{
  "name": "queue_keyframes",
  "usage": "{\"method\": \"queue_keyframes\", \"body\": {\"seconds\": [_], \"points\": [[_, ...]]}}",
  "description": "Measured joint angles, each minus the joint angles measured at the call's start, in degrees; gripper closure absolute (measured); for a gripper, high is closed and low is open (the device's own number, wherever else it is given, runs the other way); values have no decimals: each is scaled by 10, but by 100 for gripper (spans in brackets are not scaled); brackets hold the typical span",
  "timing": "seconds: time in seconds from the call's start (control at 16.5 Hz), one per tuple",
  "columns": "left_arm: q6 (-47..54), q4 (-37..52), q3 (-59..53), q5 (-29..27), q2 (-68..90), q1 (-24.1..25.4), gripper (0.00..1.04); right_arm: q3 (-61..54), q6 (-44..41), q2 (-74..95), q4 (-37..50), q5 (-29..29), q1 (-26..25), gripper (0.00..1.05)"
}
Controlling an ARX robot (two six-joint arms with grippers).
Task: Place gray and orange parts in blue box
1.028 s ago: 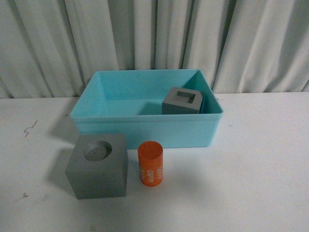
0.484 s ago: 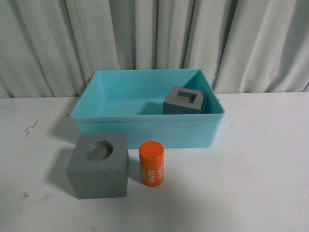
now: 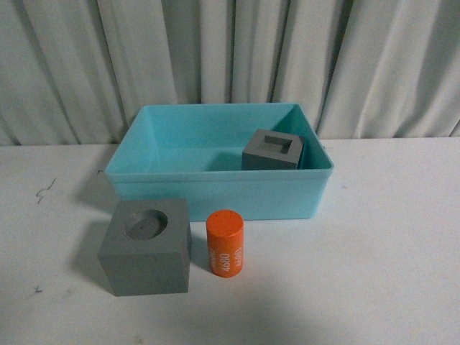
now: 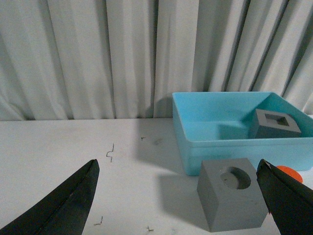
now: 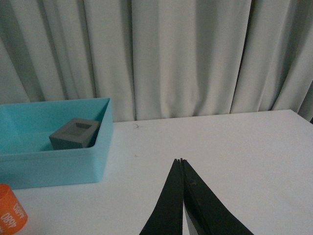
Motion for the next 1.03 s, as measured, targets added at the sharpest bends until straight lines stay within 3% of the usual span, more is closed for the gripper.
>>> {"method": "queue_keyframes", "body": {"seconds": [0.24, 1.03], "points": [[0, 0, 0, 0, 0, 0, 7, 0, 0, -21, -22, 0, 0, 103], [0, 0, 0, 0, 0, 0, 7, 0, 0, -210, -206, 0, 0, 103]]}}
